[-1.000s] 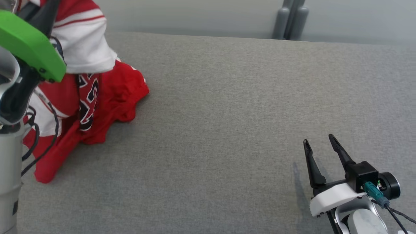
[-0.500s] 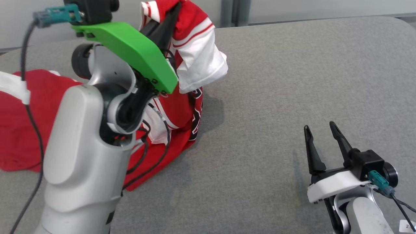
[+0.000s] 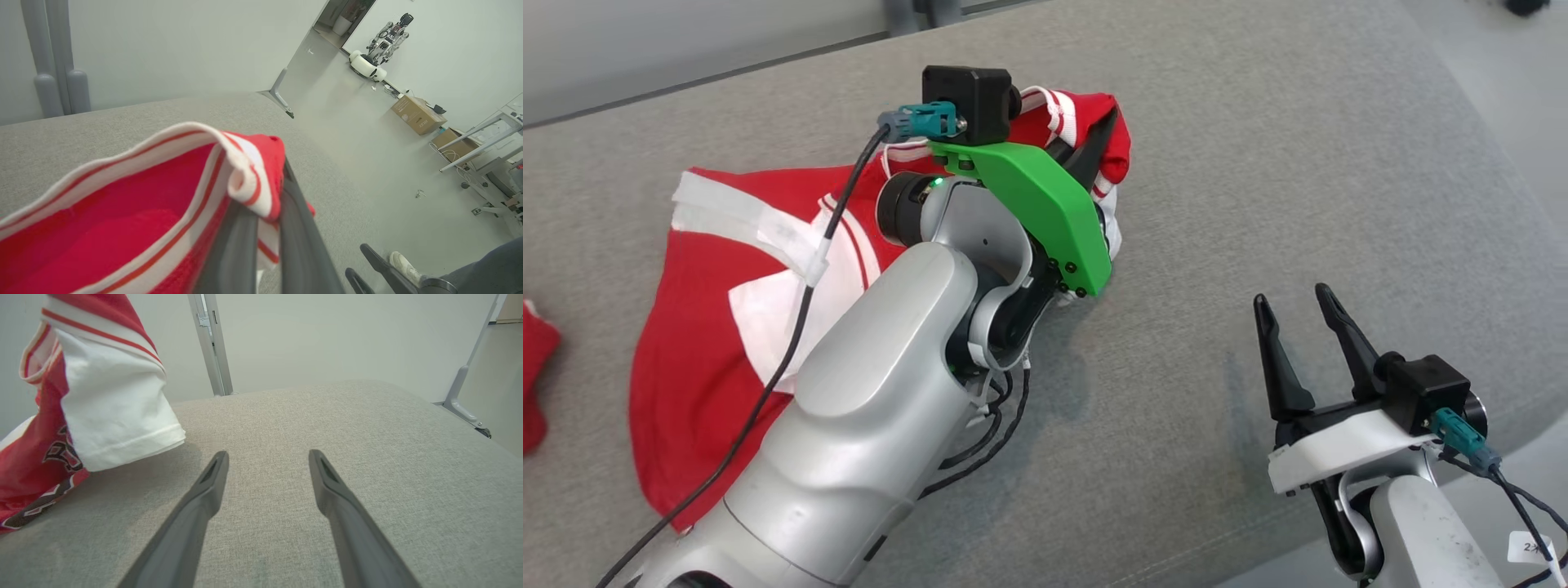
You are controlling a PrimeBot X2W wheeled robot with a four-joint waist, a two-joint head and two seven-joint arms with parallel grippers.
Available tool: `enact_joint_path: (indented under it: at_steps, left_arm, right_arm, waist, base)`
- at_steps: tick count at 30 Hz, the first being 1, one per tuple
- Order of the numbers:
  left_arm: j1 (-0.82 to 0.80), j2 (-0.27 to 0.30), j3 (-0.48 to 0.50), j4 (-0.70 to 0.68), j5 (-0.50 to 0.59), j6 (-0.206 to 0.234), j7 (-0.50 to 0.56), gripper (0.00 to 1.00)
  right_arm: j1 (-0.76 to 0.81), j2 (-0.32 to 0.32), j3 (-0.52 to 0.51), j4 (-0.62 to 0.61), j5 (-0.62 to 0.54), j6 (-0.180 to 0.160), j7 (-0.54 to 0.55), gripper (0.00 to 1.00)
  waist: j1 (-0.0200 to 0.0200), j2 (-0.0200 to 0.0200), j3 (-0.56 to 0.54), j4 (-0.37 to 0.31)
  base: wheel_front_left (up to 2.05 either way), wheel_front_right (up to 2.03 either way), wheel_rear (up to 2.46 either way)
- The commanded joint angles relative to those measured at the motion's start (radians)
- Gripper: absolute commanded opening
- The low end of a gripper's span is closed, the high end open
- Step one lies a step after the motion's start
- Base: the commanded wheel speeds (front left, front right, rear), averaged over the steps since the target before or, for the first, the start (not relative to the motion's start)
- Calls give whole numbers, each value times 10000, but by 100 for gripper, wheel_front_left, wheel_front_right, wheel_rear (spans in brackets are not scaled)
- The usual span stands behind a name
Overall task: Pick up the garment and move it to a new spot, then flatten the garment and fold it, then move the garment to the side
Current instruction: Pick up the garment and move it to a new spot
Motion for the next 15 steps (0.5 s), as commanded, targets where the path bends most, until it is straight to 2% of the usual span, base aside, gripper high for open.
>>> enact_joint_path:
  at_steps: [1,2,4,5,10,12,15]
  left_arm:
    - [-309,55,-178,302,-251,69,-395,0]
    - [-401,50,-330,513,-357,85,-650,0]
    - [-478,50,-675,837,-789,-1,-1042,45]
    - [-477,56,-900,1000,-968,2,-1083,99]
    - [-585,49,-1643,1202,-1658,-50,-1285,100]
    - [-518,44,-2019,892,-2288,-293,-1270,100]
    - [-475,50,-2631,419,-2883,-366,-1226,100]
  right_arm:
    - [-117,1,42,6,76,-6,-32,100]
    - [-88,-2,66,19,130,-6,-32,100]
    - [-45,5,68,46,182,-6,-32,100]
    - [-33,4,57,58,200,-6,-32,100]
    - [143,4,-178,77,45,-6,-32,100]
    - [204,9,-246,87,-110,-5,-32,100]
    - [282,-6,-391,38,-346,-5,-32,100]
  waist:
    - [0,-1,653,-1271]
    - [0,-1,669,-1373]
    - [0,-1,687,-1514]
    - [0,-1,677,-1560]
    - [0,-1,519,-1398]
    - [0,-1,392,-1197]
    - [0,-1,154,-767]
  base:
    - [0,0,0]
    - [0,0,0]
    - [0,0,0]
    - [0,0,0]
    - [0,0,0]
    - [0,0,0]
    - [0,0,0]
